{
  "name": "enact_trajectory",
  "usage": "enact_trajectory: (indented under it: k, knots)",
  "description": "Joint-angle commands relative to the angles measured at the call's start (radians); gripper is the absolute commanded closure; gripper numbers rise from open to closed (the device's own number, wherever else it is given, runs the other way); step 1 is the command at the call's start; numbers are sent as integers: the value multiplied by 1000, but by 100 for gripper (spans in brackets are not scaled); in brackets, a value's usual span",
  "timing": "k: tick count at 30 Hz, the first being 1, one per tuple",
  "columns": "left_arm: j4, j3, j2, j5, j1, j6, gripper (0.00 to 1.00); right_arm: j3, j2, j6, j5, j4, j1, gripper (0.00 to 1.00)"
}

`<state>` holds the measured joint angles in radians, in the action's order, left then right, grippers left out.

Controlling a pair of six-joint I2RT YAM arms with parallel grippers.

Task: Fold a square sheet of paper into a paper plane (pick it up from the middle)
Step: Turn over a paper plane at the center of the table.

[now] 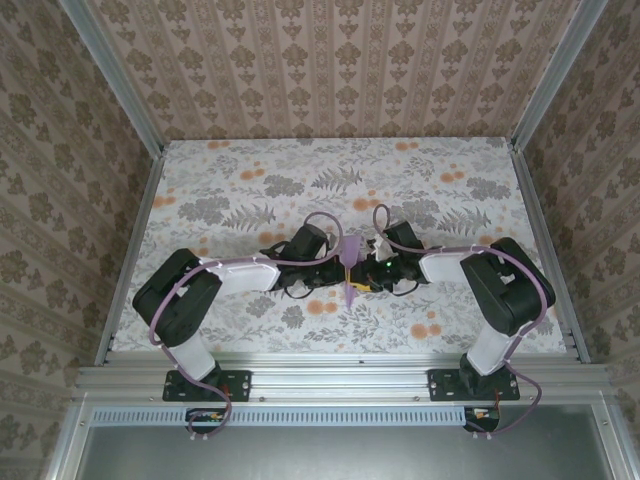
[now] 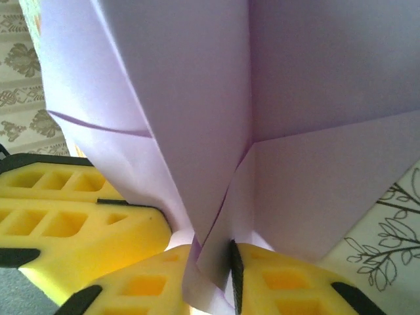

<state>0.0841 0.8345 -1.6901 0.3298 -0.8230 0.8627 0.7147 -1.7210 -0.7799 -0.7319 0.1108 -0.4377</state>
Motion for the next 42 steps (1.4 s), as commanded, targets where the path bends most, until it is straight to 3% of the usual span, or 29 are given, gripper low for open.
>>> enact_trajectory:
  k: [1,13,24,28,35,42]
  knots:
    - [16,-18,9,2,6,17,92,31,-17,48,45,-78,-9,78]
    - [28,-45,10,-12,12,16,83,123,-47,137,165,-241,-51,86]
    - [28,-85,39,-18,21,13,78,217,-90,186,281,-358,-115,83]
    - [9,-88,64,-19,29,2,74,262,-107,217,334,-419,-142,87]
    - [-78,-97,152,-17,61,-47,58,356,-65,329,512,-627,-167,94]
    - [-229,-120,289,-49,125,-117,48,457,-17,480,748,-900,-185,98]
